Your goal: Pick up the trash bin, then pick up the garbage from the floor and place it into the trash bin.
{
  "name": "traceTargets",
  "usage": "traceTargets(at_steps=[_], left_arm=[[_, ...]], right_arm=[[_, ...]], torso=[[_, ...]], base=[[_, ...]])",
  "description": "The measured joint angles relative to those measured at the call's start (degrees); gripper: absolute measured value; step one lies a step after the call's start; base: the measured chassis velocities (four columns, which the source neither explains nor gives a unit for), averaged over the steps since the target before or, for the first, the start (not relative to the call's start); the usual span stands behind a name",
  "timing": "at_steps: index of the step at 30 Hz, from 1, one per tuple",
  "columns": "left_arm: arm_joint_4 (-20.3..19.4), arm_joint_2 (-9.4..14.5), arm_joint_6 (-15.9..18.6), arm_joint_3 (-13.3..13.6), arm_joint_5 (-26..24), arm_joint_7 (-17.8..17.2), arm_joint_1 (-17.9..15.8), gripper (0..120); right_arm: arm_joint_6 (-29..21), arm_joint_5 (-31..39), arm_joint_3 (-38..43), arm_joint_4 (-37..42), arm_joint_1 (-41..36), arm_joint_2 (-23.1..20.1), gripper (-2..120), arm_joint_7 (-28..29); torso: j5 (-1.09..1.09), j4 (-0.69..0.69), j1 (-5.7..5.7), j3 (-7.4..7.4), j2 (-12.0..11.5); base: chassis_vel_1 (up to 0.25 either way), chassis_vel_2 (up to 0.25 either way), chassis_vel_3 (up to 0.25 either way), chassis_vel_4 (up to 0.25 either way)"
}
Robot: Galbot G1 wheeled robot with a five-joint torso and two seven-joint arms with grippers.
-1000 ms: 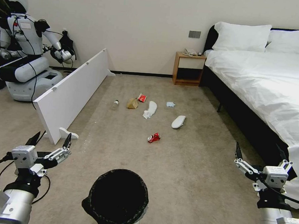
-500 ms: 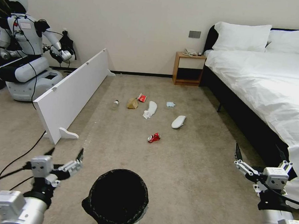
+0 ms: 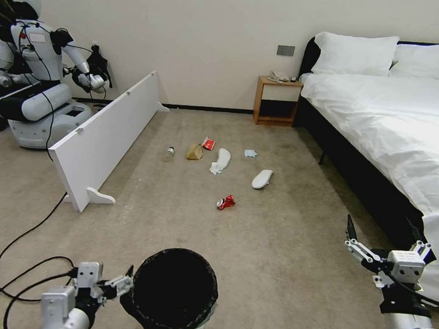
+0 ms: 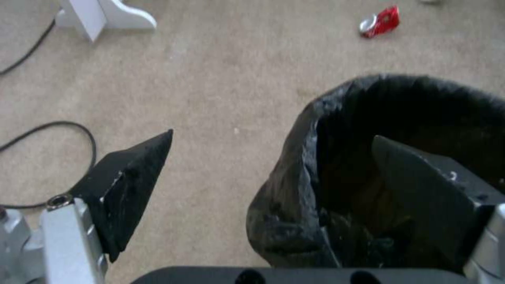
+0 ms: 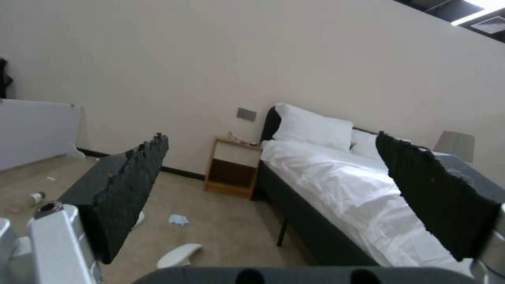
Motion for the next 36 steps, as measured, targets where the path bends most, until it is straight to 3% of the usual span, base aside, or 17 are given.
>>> traceTargets(at_steps=[14,27,36], left_arm=[[4.3,0.8,1.8,2.9,-2.7,-1.3,-2.6,99],[10.5,0.7,3.8,5.4,-8.0,-3.8,-8.4,98],[13.3,0.6,3.9,6.2,-9.1,-4.0,-10.5,98]], right_arm=[[0.0,-0.1,-0.4,-0.4,0.1,0.3,100,-0.2],[-0.4,-0.2,-0.4,-0.5,-0.1,0.8,100,-0.5],[-0.5,-0.2,-0.1,-0.5,-0.2,1.0,100,-0.6]], torso=[[0.00,0.00,0.00,0.00,0.0],[0.00,0.00,0.00,0.00,0.0],[0.00,0.00,0.00,0.00,0.0]], base=[[0.000,0.000,0.000,0.000],[0.000,0.000,0.000,0.000],[0.000,0.000,0.000,0.000]])
